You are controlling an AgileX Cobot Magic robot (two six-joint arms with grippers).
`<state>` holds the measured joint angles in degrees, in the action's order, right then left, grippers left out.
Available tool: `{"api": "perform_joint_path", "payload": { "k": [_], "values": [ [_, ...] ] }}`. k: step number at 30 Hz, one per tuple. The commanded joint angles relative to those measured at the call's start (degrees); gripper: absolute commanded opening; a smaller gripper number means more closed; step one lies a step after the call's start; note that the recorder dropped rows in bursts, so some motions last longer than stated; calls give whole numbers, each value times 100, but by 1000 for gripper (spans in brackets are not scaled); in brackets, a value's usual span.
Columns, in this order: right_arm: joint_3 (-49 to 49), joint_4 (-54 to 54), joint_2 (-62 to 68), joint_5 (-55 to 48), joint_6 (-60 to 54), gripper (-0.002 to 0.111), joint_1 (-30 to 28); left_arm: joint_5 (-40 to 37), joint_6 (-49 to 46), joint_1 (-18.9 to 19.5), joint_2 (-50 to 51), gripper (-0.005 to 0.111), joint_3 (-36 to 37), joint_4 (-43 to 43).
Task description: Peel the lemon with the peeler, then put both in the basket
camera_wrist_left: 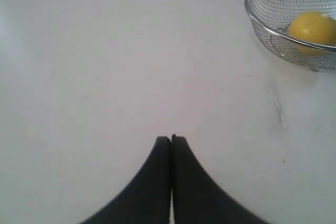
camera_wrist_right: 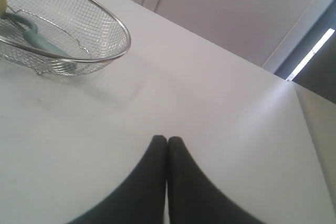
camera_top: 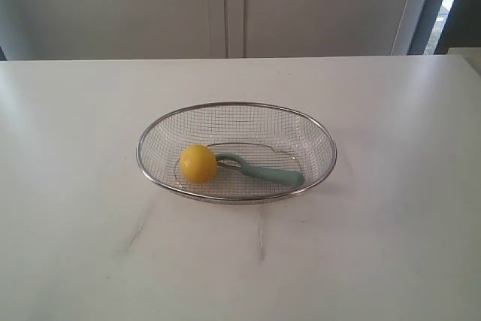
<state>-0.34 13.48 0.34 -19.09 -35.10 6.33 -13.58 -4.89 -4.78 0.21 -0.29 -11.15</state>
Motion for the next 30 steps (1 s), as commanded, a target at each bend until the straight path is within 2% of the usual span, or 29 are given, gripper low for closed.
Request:
{"api": "perform_joint_path", "payload": {
  "k": [1,18,24,30],
  "values": [
    [34,-345,-34,58,45,0,-65,23,6,10,-21,0,29,-48],
    [34,-281,-34,84,45,0,-65,26,6,10,-21,0,29,-48],
    [34,-281,-34,96,45,0,-639,26,6,10,-21,0,29,-48],
    [34,-281,-34,96,45,0,-700,26,6,10,-21,0,29,-48]
  ]
}}
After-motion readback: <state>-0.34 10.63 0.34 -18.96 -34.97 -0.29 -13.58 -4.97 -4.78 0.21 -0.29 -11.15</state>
